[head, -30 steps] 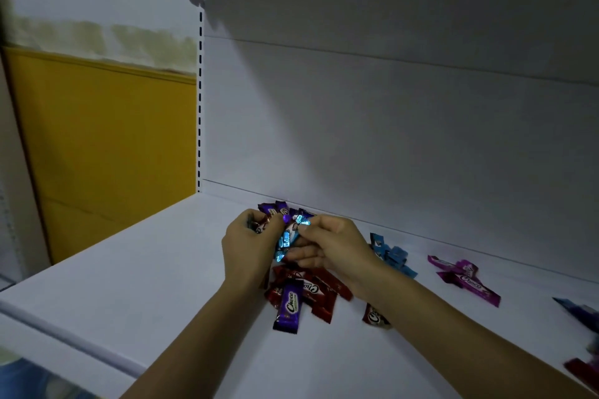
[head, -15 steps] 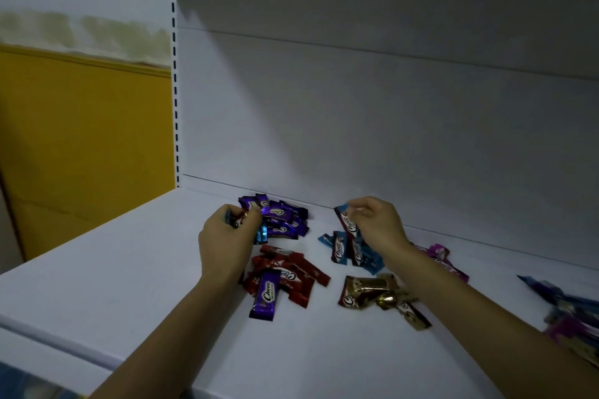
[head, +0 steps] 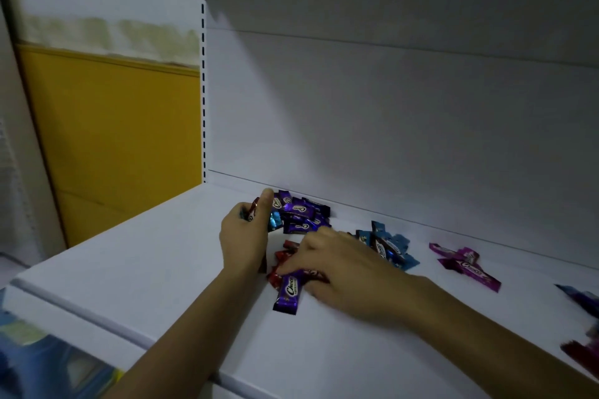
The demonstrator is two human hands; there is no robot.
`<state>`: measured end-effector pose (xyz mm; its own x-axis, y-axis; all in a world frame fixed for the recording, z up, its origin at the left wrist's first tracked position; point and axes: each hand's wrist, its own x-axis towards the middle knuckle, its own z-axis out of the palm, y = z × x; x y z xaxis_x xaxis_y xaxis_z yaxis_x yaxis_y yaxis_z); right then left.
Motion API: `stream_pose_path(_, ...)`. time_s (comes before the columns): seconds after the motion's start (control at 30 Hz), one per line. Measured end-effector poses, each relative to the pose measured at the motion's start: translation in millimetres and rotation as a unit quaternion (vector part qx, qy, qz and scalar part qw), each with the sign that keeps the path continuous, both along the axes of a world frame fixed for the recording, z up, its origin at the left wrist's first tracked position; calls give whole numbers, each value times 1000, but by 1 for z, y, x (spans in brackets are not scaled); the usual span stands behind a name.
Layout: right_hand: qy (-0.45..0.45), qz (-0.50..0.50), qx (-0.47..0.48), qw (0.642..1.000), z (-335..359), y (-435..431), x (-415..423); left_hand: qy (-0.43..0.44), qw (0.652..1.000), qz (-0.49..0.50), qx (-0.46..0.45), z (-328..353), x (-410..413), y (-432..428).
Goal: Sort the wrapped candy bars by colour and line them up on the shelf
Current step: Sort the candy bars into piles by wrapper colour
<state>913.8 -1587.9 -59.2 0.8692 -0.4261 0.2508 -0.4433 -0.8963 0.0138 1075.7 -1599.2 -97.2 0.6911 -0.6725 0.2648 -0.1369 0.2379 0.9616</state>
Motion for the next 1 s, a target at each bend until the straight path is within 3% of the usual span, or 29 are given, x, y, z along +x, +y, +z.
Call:
stream_pose_path(0.13, 69, 30, -68, 995, -1, 1, 12, 57, 998, -3, 5, 2, 1, -2)
stream_pose_path(0.27, 10, 53, -27, 998, 3, -19, 13, 94, 995, 6, -12, -1, 3, -7)
stream_pose_path(0.4, -162, -87, 123, 975, 17, -75, 7, 109, 994, 24, -2, -4, 4, -14)
stream_pose_path(0.5, -154, -195, 137, 959, 19, -107, 12, 70, 997, 21, 12, -5, 3, -15)
stream_pose_path(0.6, -156, -186, 126, 962, 16, -104, 30, 62, 998, 16, 10, -7, 3, -16)
stream_pose_path(0.73, -242, -98, 344, 902, 8, -61, 52, 61, 998, 10, -12, -5, 2, -14)
stream_pose_path(0.87, -280, -83, 373, 881, -1, -45, 56, 72, 997, -26, -19, -2, 1, -9)
stream_pose_path(1.0, -401, -133, 416, 805, 8, -46, 48, 50, 992, -106, -41, 0, -2, -8)
